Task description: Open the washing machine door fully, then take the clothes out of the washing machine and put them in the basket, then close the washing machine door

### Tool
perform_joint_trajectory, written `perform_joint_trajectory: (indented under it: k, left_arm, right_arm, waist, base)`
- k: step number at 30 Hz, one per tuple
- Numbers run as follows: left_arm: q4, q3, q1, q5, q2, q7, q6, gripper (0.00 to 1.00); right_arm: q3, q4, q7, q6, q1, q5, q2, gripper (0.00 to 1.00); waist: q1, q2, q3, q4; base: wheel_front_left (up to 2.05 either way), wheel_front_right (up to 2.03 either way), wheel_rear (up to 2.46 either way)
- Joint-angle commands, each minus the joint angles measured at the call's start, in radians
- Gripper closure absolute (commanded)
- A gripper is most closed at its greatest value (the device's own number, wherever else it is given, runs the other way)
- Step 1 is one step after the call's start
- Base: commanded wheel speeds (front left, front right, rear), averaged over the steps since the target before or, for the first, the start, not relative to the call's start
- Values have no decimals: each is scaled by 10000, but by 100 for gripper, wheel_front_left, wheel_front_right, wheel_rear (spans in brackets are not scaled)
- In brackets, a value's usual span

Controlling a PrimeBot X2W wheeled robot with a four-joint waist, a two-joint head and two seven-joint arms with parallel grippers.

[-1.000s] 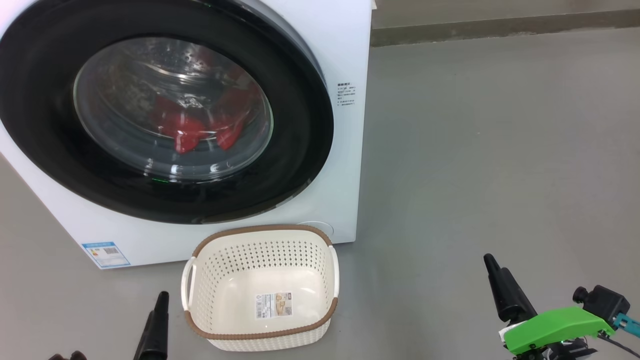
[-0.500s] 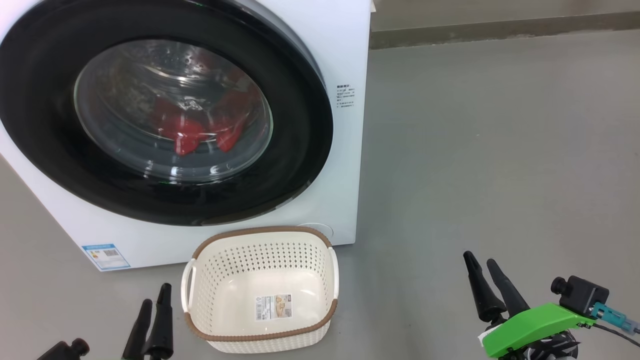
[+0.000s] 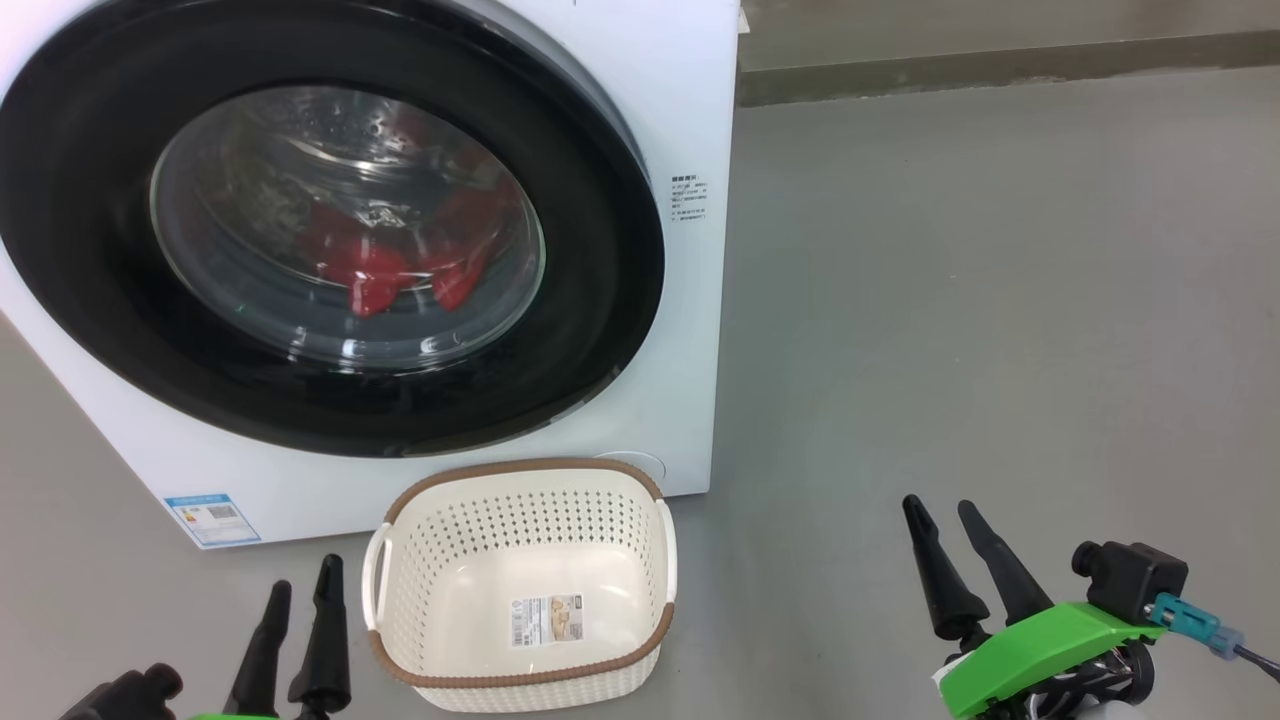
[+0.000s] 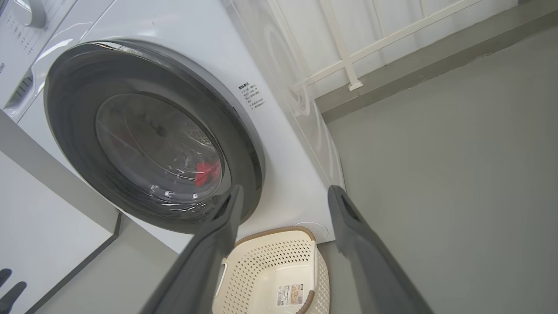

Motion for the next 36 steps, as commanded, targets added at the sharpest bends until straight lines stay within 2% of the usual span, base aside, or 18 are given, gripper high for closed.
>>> perform_joint_trajectory:
  k: [1, 36]
  left_arm:
    - [-384, 274, -208, 422, 212, -163, -46, 0]
    - [-504, 304, -140, 4183, 339, -1195, -66, 0]
  right_arm:
    - [254, -327, -161, -5, -481, -387, -104, 0]
    - [777, -544, -1188, -7, -472, -4302, -187, 0]
  waist:
    - [-1, 0, -18, -3]
    - [-1, 0, -337, 30]
  base:
    - [0, 0, 0]
    - [0, 0, 0]
